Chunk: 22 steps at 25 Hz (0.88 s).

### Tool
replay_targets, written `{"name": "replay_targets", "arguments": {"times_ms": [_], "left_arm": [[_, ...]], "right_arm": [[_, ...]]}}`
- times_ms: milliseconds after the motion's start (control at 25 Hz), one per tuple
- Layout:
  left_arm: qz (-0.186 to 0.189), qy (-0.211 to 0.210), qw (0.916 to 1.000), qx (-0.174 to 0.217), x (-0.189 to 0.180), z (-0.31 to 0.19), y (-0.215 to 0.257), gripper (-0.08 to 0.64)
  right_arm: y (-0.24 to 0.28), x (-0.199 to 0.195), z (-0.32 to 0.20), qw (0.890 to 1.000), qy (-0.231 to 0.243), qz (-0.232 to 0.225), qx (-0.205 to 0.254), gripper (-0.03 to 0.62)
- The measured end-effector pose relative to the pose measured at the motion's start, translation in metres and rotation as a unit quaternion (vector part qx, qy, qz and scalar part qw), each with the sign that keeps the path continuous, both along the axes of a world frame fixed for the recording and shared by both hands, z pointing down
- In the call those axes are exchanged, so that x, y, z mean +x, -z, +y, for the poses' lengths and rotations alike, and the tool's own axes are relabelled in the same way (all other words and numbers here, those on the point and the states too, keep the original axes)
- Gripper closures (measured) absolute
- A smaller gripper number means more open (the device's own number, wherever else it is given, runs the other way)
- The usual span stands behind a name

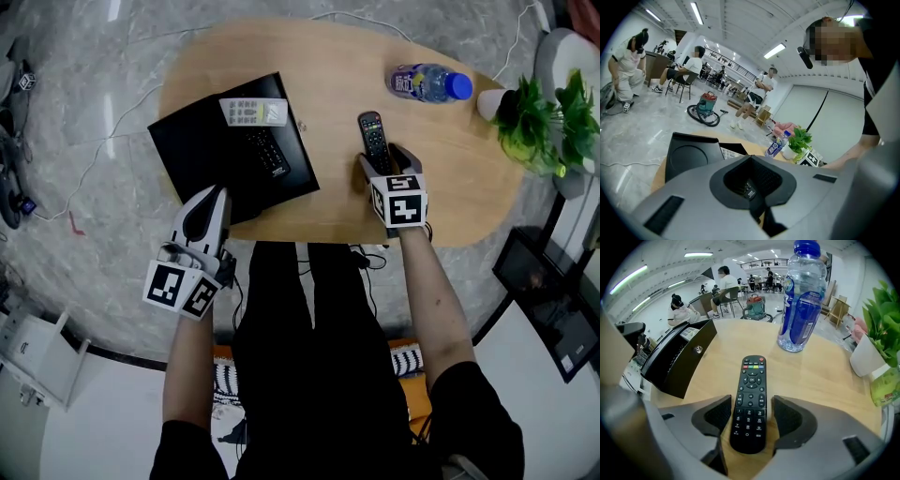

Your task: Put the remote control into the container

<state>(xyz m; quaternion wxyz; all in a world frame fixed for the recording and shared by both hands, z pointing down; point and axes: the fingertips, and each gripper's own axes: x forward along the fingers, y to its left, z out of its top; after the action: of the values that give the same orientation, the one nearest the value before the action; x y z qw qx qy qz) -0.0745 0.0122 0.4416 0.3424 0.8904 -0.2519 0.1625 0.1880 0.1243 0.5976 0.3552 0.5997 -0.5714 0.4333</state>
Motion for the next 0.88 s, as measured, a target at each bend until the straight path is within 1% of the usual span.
{"name": "replay_targets", "arguments": {"times_ms": [160,200,240,360,440,640,880], "left_arm": [[0.004,-0.001,1.0000,-0.005,-0.002,-0.002,-0.002,0.552],[0.006,-0.003,1.0000,-0.005,-0.002,-0.002,-0.002,0.552],[0.008,-0.004,0.9999,-0.006,-0.002,-0.003,-0.001,0.552],[0.012,-0.006,0.9999,-0.006,-0.003,-0.005,0.000,0.552],[0.014,-0.006,0.9999,-0.006,-0.005,-0.005,0.000,0.552],[0.013,-0.001,0.9999,-0.005,-0.020,-0.004,-0.002,0.552],[0.014,0.011,0.9998,-0.001,-0.036,-0.005,0.004,0.552]], "right_arm": [[0.001,-0.003,0.001,1.000,0.004,0.007,-0.003,0.321],[0.001,-0.004,0.001,1.000,0.006,0.007,-0.007,0.361],[0.001,-0.006,0.000,1.000,0.007,0.007,-0.011,0.373],[0.002,-0.007,0.000,1.000,0.003,0.013,-0.017,0.376],[0.007,-0.008,0.001,1.000,0.003,0.019,-0.013,0.376],[0.034,-0.023,-0.005,0.999,0.032,0.030,0.015,0.376],[0.081,-0.047,-0.031,0.995,0.067,0.032,0.068,0.376]]}}
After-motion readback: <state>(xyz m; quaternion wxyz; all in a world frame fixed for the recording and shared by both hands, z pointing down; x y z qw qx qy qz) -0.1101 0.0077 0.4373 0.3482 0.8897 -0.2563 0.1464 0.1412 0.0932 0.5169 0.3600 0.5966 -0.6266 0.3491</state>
